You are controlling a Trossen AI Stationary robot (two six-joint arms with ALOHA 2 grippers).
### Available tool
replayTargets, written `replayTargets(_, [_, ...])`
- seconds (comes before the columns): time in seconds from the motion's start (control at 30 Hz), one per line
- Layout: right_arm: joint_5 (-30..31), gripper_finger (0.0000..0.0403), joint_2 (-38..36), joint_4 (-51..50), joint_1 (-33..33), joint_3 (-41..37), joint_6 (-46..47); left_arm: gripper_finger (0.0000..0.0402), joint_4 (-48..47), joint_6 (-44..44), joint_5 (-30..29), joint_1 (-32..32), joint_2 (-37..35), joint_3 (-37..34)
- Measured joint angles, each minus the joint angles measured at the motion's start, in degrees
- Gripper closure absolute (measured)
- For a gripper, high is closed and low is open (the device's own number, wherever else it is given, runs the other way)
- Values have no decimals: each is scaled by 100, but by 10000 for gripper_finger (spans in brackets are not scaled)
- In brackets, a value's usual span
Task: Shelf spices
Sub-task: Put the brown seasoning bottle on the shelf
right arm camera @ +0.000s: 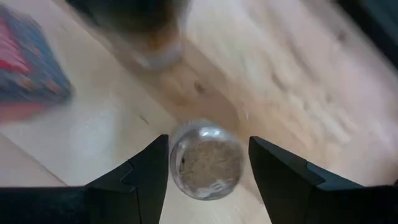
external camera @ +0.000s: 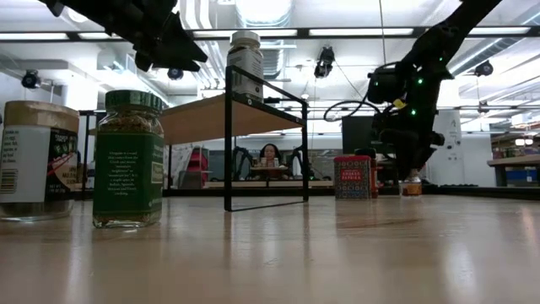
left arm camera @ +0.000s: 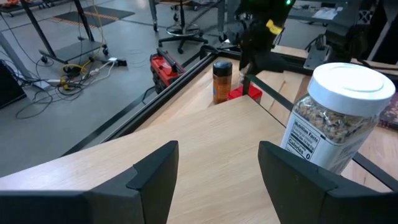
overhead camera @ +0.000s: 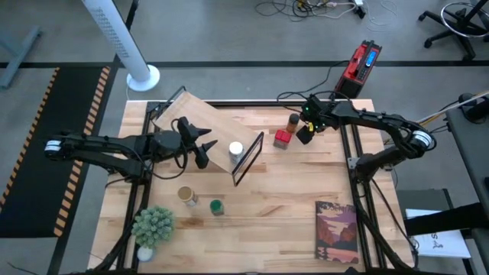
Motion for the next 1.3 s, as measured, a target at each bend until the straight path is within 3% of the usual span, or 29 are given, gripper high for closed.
replayTargets(0.6, [-133, 204, 440, 4, -11, 3, 42, 193, -75, -44, 0, 0, -11, 0])
replayTargets(0.87, [-132, 250, 429, -37, -11, 7, 47, 187, -75, -44, 0, 1, -22, -1])
replayTargets(1.3, [-400, 252, 310, -374, 14, 7, 27, 201, -93, -42, 0, 0, -24, -2])
